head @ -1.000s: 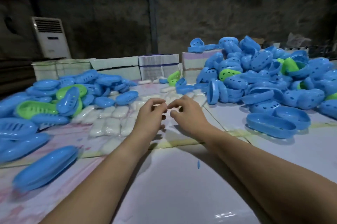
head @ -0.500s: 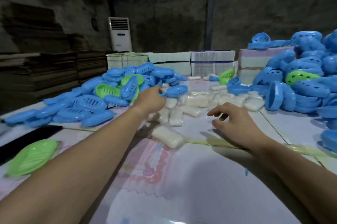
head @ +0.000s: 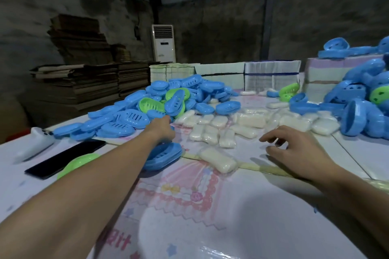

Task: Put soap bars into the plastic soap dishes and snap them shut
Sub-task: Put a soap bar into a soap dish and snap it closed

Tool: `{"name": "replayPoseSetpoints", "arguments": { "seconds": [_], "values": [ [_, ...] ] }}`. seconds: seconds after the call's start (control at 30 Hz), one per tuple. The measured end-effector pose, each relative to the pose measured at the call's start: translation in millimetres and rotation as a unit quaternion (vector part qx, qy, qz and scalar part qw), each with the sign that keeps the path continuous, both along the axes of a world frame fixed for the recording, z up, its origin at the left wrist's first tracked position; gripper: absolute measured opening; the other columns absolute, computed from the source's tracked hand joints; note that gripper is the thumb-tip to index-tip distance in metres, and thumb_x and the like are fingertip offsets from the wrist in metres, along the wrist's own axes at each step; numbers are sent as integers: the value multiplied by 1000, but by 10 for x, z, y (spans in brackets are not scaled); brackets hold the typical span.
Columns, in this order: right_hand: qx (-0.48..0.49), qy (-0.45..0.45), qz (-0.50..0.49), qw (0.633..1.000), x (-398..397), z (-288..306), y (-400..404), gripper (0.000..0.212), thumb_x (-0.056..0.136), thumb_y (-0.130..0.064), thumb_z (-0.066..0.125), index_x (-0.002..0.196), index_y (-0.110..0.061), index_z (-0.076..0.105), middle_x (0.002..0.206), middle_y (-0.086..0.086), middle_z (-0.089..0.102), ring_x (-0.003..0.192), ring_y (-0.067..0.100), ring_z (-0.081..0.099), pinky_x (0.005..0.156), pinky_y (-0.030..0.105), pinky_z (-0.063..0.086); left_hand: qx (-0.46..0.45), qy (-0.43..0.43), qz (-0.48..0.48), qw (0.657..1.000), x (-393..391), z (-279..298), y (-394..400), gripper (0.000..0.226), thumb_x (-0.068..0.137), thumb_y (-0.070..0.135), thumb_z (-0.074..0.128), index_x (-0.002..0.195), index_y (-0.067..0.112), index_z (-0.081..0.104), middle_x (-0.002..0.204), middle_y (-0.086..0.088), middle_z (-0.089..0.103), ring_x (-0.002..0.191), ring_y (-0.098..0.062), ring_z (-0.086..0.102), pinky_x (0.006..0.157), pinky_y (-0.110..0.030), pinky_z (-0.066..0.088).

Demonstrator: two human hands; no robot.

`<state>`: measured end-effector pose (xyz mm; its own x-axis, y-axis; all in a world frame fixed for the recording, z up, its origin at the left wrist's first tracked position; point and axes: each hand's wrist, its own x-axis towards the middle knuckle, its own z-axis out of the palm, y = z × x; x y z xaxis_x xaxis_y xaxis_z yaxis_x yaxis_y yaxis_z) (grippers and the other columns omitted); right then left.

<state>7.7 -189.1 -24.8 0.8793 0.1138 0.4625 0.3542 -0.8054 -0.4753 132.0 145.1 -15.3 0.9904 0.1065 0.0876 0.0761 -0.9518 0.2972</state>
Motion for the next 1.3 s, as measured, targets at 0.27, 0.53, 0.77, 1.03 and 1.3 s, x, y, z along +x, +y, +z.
{"name": "replayPoseSetpoints", "arguments": {
  "seconds": [0.27, 0.53, 0.77, 1.03, 1.3],
  "values": [
    [30, -5, 1, 1000, 43, -35, -63, 29, 82, -11, 71, 93, -38, 69, 99, -10, 64, 88, 4, 57, 75, 10, 38, -13, -79, -100, 992, -39, 92, -352, 35, 88, -3, 56, 113, 19, 66, 113, -11, 67, 98, -28, 63, 81, -38, 54],
    [95, -28, -30, 995, 98, -75, -132, 29, 83, -13, 68, 91, -41, 69, 95, -16, 62, 89, 5, 58, 79, 25, 45, -649, -46, -226, 725, -504, 489, -1248, 49, 99, -8, 42, 102, 29, 73, 98, 4, 71, 78, -8, 63, 58, -21, 50],
    [126, -28, -48, 990, 88, -71, -175, 28, 84, -12, 67, 91, -39, 69, 96, -14, 63, 88, 5, 57, 76, 19, 42, -761, 10, -118, 638, -570, 212, -1654, 30, 92, -3, 53, 96, 17, 75, 95, -4, 62, 84, -16, 57, 73, -41, 58],
    [134, -10, -78, 988, 103, -53, -220, 23, 87, -13, 64, 95, -33, 70, 99, -14, 61, 90, 6, 57, 77, 25, 44, -577, -157, -152, 787, -539, 39, -1654, 20, 75, 9, 86, 75, 24, 74, 72, 9, 70, 74, -9, 65, 73, -20, 54],
    [123, -21, -104, 987, 148, -71, -229, 25, 84, -10, 66, 93, -33, 70, 97, -15, 62, 87, 3, 57, 69, 10, 37, -390, -171, -221, 878, -609, -48, -1743, 36, 82, 5, 65, 103, 29, 48, 82, 10, 51, 79, -18, 54, 68, -30, 41]
  ]
}}
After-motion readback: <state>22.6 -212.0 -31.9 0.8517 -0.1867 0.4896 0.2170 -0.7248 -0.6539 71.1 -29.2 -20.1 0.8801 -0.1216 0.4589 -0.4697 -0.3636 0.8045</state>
